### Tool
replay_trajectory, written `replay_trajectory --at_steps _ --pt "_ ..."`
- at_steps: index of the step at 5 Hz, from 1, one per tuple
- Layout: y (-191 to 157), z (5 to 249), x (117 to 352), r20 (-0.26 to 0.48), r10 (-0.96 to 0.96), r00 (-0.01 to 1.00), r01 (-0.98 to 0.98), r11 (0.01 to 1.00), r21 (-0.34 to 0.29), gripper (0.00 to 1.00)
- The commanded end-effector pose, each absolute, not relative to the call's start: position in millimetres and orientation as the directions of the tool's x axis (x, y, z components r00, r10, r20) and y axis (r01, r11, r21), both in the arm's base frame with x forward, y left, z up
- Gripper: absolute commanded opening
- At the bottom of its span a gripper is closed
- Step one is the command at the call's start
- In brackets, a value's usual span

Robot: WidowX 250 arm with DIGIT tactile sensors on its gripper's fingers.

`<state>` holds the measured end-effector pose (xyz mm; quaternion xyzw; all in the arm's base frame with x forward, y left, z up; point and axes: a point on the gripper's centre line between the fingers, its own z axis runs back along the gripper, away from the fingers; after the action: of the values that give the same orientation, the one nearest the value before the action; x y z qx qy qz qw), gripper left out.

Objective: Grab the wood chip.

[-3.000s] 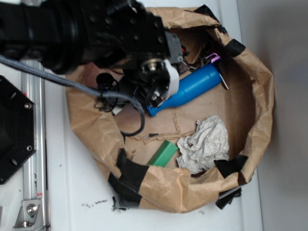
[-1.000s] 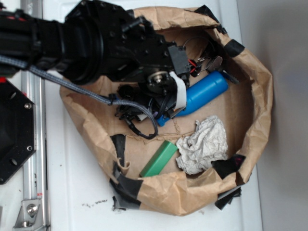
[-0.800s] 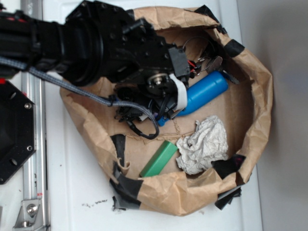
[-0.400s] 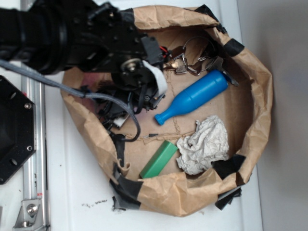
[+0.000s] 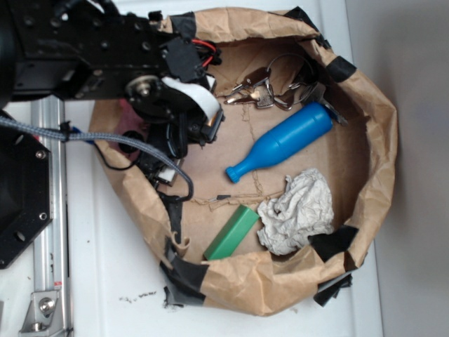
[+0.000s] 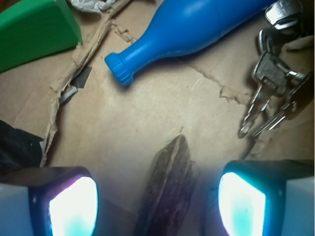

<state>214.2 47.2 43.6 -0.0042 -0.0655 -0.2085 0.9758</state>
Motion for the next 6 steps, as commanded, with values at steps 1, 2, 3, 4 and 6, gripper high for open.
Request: replay_trajectory --at_steps 1,2,3,4,6 --pt "48.0 43.3 222.9 0.124 -0.312 0.942 0.310 0.950 0.040 1.00" --pt "48.4 31.8 223.8 0.099 -0.298 0.949 0.298 0.955 0.013 1.00" --pt "41.2 5.6 220.6 0.070 -0.286 0.956 0.290 0.954 -0.073 1.00" --pt "42.4 4.2 222.7 0.066 -0.274 0.959 0.280 0.955 -0.097 1.00" --pt "40.4 1.9 222.4 0.041 -0.260 0.965 0.263 0.960 -0.096 0.10"
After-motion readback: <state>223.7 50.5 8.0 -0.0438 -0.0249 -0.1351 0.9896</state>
